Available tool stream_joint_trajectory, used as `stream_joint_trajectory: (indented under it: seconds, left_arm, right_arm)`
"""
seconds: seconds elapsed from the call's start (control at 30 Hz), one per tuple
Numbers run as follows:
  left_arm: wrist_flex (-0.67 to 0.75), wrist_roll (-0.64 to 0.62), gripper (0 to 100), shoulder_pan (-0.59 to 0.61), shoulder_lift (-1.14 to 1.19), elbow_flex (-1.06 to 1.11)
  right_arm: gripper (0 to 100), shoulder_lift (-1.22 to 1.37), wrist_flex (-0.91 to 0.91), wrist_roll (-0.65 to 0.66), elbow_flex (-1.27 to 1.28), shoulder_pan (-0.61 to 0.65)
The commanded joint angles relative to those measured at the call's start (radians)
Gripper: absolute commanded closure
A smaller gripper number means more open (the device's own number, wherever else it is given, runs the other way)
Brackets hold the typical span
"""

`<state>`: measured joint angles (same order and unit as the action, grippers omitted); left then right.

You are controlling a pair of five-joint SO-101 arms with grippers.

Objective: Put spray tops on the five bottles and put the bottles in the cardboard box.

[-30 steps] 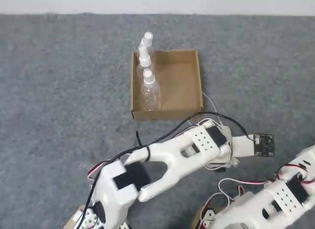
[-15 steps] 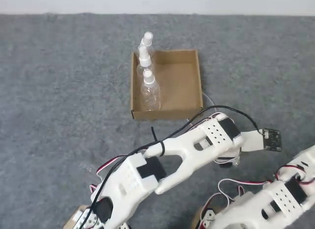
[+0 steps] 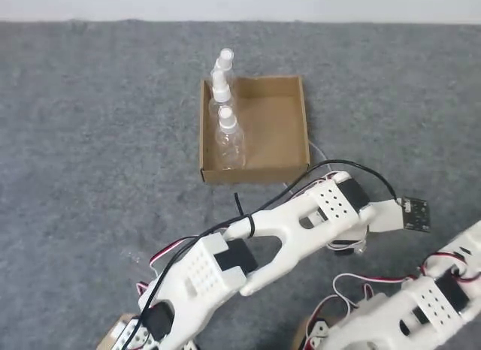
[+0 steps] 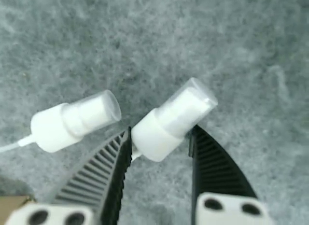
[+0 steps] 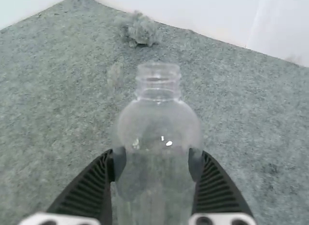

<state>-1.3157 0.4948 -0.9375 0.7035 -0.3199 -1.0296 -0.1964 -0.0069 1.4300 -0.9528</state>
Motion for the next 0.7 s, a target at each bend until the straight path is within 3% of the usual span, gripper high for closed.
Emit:
stream_joint_trajectory:
  seconds: [0.0, 0.2, 0.4, 0.67]
  left_arm:
    - [-0.014, 0.002, 82, -0.002, -0.017, -0.054]
    - [-0.020, 0.002, 88, -0.002, -0.017, -0.051]
    - [-0.118, 0.000, 88, 0.003, -0.028, -0.056]
    - [-0.276, -0.170, 87, 0.006, -0.028, -0.131]
  right_arm:
    - [93.6, -0.045, 0.027, 0.021, -0.021, -0.015]
    - [93.5, -0.045, 0.025, 0.021, -0.021, -0.015]
    - [93.5, -0.045, 0.025, 0.021, -0.021, -0.015]
    - [93.6, -0.045, 0.019, 0.021, -0.021, -0.007]
